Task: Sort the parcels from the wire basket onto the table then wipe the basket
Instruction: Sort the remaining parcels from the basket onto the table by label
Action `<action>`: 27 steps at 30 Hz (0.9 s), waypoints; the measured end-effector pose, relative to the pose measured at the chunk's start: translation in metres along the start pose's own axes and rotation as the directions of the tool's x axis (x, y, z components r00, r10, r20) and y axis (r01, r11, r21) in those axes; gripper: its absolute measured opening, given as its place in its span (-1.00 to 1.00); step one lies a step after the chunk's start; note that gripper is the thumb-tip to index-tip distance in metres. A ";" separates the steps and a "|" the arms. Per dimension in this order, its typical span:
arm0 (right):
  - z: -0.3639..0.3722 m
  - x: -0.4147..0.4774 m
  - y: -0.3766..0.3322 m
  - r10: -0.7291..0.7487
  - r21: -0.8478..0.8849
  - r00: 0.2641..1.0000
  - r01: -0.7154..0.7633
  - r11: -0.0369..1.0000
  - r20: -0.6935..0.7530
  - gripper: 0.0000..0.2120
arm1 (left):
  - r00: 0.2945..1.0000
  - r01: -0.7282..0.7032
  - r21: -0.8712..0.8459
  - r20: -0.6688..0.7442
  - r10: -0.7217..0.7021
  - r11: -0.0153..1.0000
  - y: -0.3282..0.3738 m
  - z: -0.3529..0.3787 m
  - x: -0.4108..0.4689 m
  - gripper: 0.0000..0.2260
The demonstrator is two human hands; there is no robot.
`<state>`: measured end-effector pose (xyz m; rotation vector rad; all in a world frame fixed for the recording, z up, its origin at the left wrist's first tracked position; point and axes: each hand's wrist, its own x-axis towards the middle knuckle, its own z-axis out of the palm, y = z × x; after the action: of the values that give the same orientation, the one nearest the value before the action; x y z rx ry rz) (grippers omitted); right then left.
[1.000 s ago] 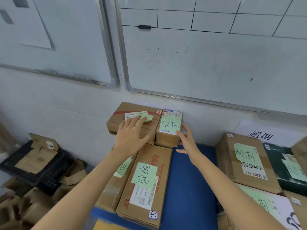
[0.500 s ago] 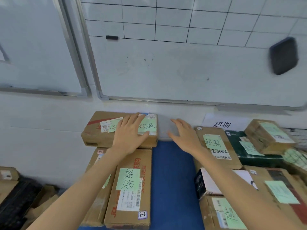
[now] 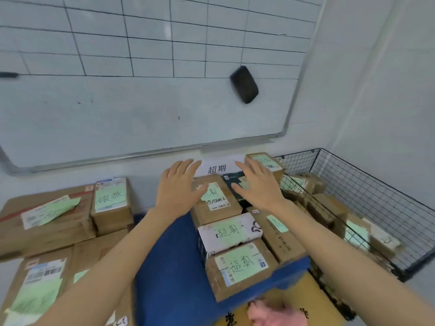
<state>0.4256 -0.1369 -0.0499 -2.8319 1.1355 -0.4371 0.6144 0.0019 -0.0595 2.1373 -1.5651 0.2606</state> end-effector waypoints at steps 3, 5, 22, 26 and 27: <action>-0.023 -0.036 0.050 0.071 -0.018 0.997 -0.072 0.997 -0.040 -0.36 | 0.996 -0.074 -0.012 0.040 0.075 0.997 0.058 0.016 0.009 -0.24; -0.036 -0.063 0.085 0.134 -0.022 0.990 -0.135 0.991 -0.050 -0.35 | 0.991 -0.120 -0.020 0.058 0.121 0.993 0.101 0.028 0.012 -0.25; -0.136 -0.254 0.360 0.377 -0.025 0.923 -0.379 0.925 -0.073 -0.34 | 0.970 -0.213 -0.035 0.111 0.215 0.976 0.375 0.108 0.007 -0.42; -0.138 -0.277 0.400 0.405 -0.008 0.911 -0.407 0.913 -0.076 -0.32 | 0.967 -0.221 0.004 0.131 0.219 0.975 0.406 0.119 0.011 -0.41; -0.137 -0.281 0.408 0.409 -0.001 0.909 -0.410 0.912 -0.075 -0.32 | 0.965 -0.226 0.007 0.136 0.223 0.974 0.412 0.121 0.013 -0.41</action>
<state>-0.0786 -0.2341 -0.0506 -2.5012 1.7016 -0.4998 0.2178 -0.1639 -0.0511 2.0301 -1.8946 0.2131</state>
